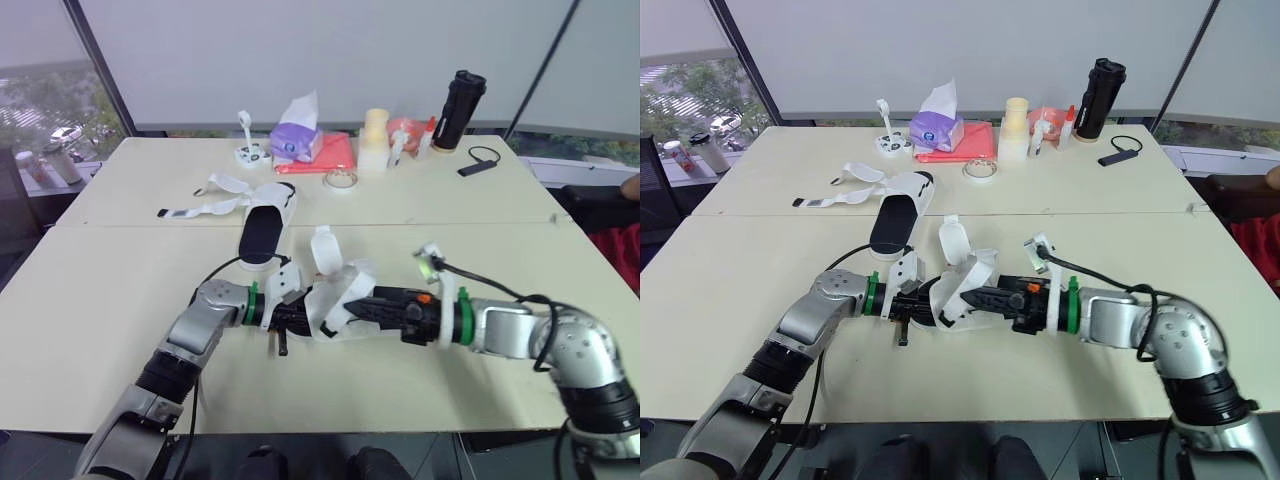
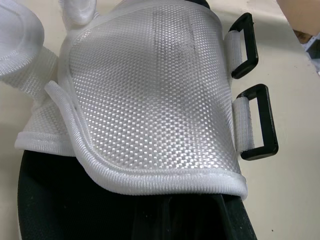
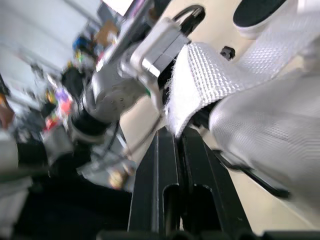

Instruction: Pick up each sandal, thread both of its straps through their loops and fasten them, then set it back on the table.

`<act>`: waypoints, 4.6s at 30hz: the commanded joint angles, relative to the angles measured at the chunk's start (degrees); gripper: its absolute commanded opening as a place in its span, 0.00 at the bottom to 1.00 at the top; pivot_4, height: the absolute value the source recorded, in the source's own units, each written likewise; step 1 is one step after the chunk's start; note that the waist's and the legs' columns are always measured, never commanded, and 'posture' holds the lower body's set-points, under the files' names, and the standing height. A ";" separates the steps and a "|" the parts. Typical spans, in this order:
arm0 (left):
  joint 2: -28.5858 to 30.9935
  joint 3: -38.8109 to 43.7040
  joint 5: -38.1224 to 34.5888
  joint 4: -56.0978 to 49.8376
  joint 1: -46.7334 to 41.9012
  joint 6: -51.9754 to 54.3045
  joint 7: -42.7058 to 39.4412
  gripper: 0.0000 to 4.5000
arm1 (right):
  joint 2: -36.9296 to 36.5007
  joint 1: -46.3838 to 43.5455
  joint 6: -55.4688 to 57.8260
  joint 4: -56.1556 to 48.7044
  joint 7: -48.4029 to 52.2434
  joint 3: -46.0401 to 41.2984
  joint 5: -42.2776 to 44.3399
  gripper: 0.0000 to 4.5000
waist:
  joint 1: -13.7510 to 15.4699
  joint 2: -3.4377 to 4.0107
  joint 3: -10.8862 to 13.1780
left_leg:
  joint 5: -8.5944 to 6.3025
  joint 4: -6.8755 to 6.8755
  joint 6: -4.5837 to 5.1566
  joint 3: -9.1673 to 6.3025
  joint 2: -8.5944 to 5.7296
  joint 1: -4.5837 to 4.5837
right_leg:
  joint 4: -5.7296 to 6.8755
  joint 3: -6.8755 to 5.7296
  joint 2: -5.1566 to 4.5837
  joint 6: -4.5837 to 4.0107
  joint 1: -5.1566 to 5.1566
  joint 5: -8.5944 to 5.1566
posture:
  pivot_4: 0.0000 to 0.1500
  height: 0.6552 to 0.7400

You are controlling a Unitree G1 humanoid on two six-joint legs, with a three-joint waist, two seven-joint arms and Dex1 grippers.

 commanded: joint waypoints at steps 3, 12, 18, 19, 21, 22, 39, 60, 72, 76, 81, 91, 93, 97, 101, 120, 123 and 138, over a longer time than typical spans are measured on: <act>-0.35 -0.65 0.94 1.37 0.16 -0.23 0.86 0.00 | -2.92 -3.79 -2.39 6.02 10.74 5.92 -17.39 0.19 | 0.02 0.00 0.00 | 0.00 0.02 0.00 0.05 -0.01 0.01 | 0.00 0.00 -0.01 0.00 0.00 0.00 | 1.00 1.00; 0.21 -0.17 0.71 -0.47 1.86 0.74 1.65 0.00 | -0.86 -2.47 -4.41 6.74 20.77 5.43 -25.36 0.98 | 0.07 0.00 0.00 | 0.00 0.03 0.00 0.04 -0.02 -0.01 | 0.00 0.00 -0.03 0.01 -0.02 0.01 | 1.00 1.00; 0.63 -0.23 0.47 -1.11 2.39 1.19 2.00 0.00 | -0.18 2.55 -3.49 2.92 22.35 2.95 -25.24 0.98 | -0.02 0.00 0.00 | 0.00 0.02 0.01 -0.01 -0.01 -0.03 | 0.00 0.00 -0.02 0.01 -0.02 0.01 | 1.00 1.00; 0.66 -0.29 0.42 -1.11 2.35 1.24 2.01 0.00 | 0.15 3.13 -3.34 2.53 22.20 2.54 -25.13 0.98 | -0.06 0.00 0.00 | 0.00 0.02 0.01 0.00 -0.01 -0.02 | 0.01 0.00 -0.02 0.01 -0.01 0.01 | 1.00 1.00; 0.66 -0.38 0.35 -1.03 2.23 1.29 2.00 0.00 | 0.75 3.87 -3.04 1.83 21.89 1.85 -25.08 0.98 | -0.05 0.00 0.00 | 0.00 0.02 0.01 0.00 -0.01 -0.01 | 0.01 0.00 -0.01 0.01 -0.01 0.01 | 1.00 1.00; 0.64 -0.44 0.36 -0.95 2.16 1.26 1.97 0.00 | 1.20 4.07 -2.79 1.58 21.52 1.52 -25.05 0.98 | -0.04 0.00 0.00 | 0.00 0.02 0.01 -0.01 -0.01 -0.01 | 0.01 0.00 -0.01 0.01 -0.01 0.01 | 1.00 1.00; 0.24 -0.89 0.31 -0.87 2.44 1.39 1.87 0.00 | -1.67 6.90 -4.96 0.10 21.95 -4.75 -29.72 0.98 | -0.04 0.00 0.00 | -0.01 0.02 0.01 0.02 -0.02 -0.01 | 0.00 -0.01 0.00 0.01 -0.02 0.01 | 1.00 1.00; 0.05 -1.09 0.25 -0.84 1.98 2.01 1.14 0.00 | 1.54 11.93 -4.86 -8.34 21.46 -2.16 -28.91 0.98 | 0.02 0.00 0.00 | 0.00 0.02 0.01 0.01 -0.03 0.00 | 0.00 -0.02 0.01 0.02 0.00 0.00 | 1.00 1.00; -0.11 -1.02 0.31 -0.92 2.10 2.03 1.43 0.00 | 7.80 8.89 -4.61 -6.49 18.60 2.24 -31.45 0.80 | 0.00 0.00 -0.01 | -0.01 0.02 0.01 0.01 -0.03 0.00 | 0.00 -0.02 0.01 0.02 0.00 0.00 | 1.00 1.00; 0.11 -0.82 0.14 -1.60 2.57 2.30 1.57 0.00 | 9.06 8.56 -5.09 -5.29 17.13 2.87 -33.61 0.35 | 0.02 0.01 -0.01 | 0.00 0.02 0.01 0.01 -0.03 -0.01 | 0.01 -0.03 0.01 0.02 0.00 0.00 | 1.00 1.00; 0.31 -0.73 0.10 -1.94 2.95 2.38 1.65 0.00 | 8.56 8.18 -4.58 -4.96 17.32 2.62 -34.25 0.01 | -0.04 0.01 -0.01 | -0.01 0.01 0.01 0.00 -0.03 0.00 | 0.01 -0.02 0.01 0.02 0.00 0.00 | 1.00 1.00; -0.31 -0.87 0.21 -1.41 2.75 2.05 2.16 0.00 | 8.59 6.26 -2.33 -5.24 19.60 -0.68 -29.82 0.01 | 0.01 0.01 -0.01 | 0.00 0.02 0.01 0.01 -0.03 0.00 | 0.01 -0.02 0.01 0.02 0.00 0.00 | 1.00 1.00; -0.38 -0.96 0.23 -1.41 2.79 2.06 2.20 0.00 | 9.79 3.63 -0.50 -4.87 19.22 -3.83 -24.86 0.01 | -0.01 0.01 -0.01 | -0.01 0.02 0.01 0.01 -0.03 0.00 | 0.01 -0.02 0.00 0.02 0.00 0.00 | 1.00 1.00; -0.55 -1.14 0.28 -1.08 2.64 1.97 2.22 0.00 | 15.27 -6.64 2.30 2.73 11.80 -10.19 -17.15 0.01 | -0.12 0.02 -0.02 | 0.00 0.02 0.01 0.03 -0.02 0.06 | 0.07 -0.01 -0.01 0.02 0.02 0.02 | 1.00 1.00; -0.78 -1.15 0.37 -0.82 2.39 1.88 2.33 0.00 | 17.01 -10.96 1.93 9.64 9.51 -9.50 -20.65 0.01 | 0.19 0.00 -0.03 | -0.01 0.01 0.01 -0.03 -0.02 0.03 | 0.00 -0.03 -0.03 0.02 0.07 0.01 | 1.00 1.00; -0.32 -0.93 0.12 -2.20 3.85 2.50 3.38 0.00 | 17.58 -4.23 7.29 9.93 9.83 -10.03 -19.91 0.01 | -0.03 0.02 -0.04 | -0.01 0.01 0.01 0.04 -0.04 -0.04 | 0.03 -0.02 -0.09 0.03 -0.04 0.01 | 1.00 1.00; -0.27 -1.01 0.15 -2.13 3.83 2.41 3.27 0.00 | 17.32 -3.87 6.83 10.27 9.87 -9.94 -20.63 0.01 | -0.04 0.02 -0.04 | -0.01 0.01 0.01 0.05 -0.05 -0.04 | 0.03 -0.02 -0.09 0.03 -0.04 0.01 | 1.00 1.00; -0.49 -1.24 0.29 -2.02 3.73 2.45 3.40 0.00 | 14.57 -4.34 5.75 13.37 14.73 -10.25 -23.69 0.01 | 0.00 0.02 -0.04 | -0.01 0.01 0.01 0.05 -0.05 -0.04 | 0.02 -0.02 -0.07 0.03 -0.04 0.01 | 1.00 1.00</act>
